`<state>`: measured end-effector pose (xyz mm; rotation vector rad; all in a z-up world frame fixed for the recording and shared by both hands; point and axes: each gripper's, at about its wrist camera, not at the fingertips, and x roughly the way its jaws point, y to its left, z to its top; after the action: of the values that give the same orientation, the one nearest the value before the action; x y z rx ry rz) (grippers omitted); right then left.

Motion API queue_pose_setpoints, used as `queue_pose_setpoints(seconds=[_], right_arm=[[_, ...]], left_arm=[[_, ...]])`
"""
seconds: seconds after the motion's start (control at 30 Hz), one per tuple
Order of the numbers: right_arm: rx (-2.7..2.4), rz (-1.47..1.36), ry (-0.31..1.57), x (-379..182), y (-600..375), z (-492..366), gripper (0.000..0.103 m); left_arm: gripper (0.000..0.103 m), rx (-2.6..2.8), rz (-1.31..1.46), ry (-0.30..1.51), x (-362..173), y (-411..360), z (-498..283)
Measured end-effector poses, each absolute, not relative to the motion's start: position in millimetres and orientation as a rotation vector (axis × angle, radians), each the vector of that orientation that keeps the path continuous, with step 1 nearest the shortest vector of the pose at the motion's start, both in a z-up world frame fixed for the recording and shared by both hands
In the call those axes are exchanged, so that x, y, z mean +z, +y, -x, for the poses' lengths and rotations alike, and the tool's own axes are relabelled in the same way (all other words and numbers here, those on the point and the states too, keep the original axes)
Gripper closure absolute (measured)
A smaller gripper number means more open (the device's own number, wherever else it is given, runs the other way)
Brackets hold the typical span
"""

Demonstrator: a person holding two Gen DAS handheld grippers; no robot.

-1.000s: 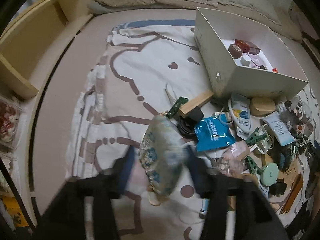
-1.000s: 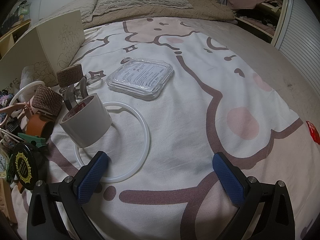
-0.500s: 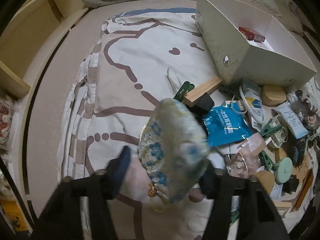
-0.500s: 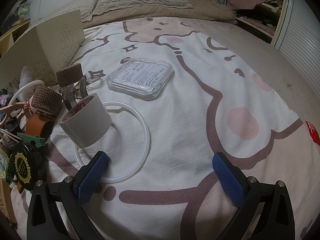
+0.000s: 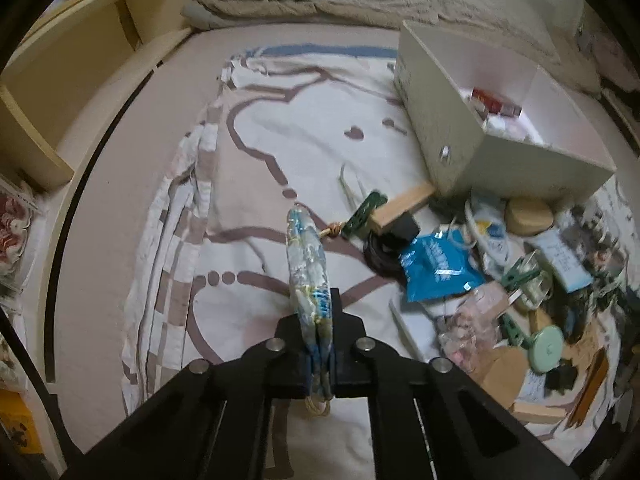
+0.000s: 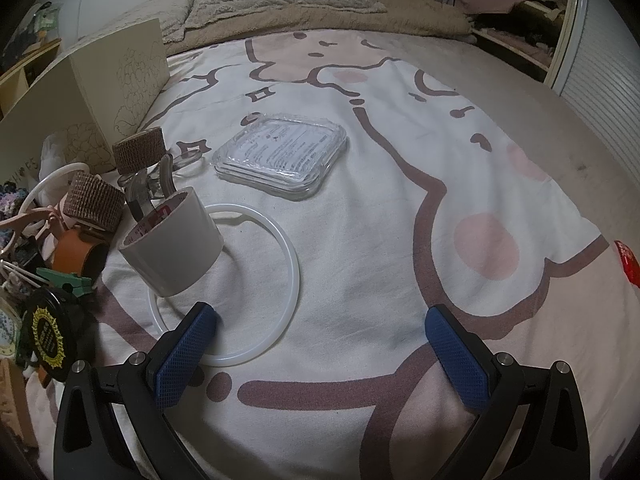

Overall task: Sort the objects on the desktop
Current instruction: 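Lift the floral pouch with the left gripper and hold it above the pile, then lower the right gripper over the white tape roll and close on it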

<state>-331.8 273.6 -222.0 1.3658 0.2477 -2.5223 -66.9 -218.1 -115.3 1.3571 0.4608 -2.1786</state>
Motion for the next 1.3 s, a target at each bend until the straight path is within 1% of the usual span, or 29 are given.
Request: queue_pose_setpoints(seconds=[0.17, 0.3, 0.43, 0.53, 0.7, 0.8, 1.1, 1.2, 1.27, 1.3], right_arm=[[-2.457, -1.413, 0.299, -218, 278, 330, 0.000], [-2.447, -1.432, 0.384, -212, 289, 322, 0.000], [-2.442, -1.479, 0.418, -206, 308, 317, 0.000], [-2.456, -1.465, 0.396, -197, 317, 313, 0.000], [-2.420, -1.330, 0.294, -181, 316, 301, 0.000], [-2.344, -1.303, 0.268, -184, 304, 296, 0.000], [-2.221, -1.243, 0.460, -202, 259, 294, 0.000], [-2.220, -1.274, 0.456, -211, 260, 300, 0.000], [-2.220, -1.290, 0.410, -215, 263, 305, 0.002], [-2.225, -1.288, 0.393, -216, 264, 305, 0.007]], left_arm=[[0.097, -2.268, -1.271, 0.558, -95, -216, 62], [0.097, -2.330, -1.243, 0.567, -84, -208, 61], [0.097, -2.364, -1.231, 0.587, -78, -203, 62], [0.097, -2.380, -1.224, 0.597, -76, -200, 64], [0.097, -2.412, -1.191, 0.649, -69, -197, 63], [0.097, -2.430, -1.173, 0.657, -63, -194, 63], [0.097, -2.449, -1.172, 0.644, -60, -189, 67], [0.097, -2.448, -1.171, 0.646, -60, -189, 67], [0.097, -2.447, -1.170, 0.644, -60, -189, 67], [0.097, -2.448, -1.169, 0.644, -60, -189, 67]])
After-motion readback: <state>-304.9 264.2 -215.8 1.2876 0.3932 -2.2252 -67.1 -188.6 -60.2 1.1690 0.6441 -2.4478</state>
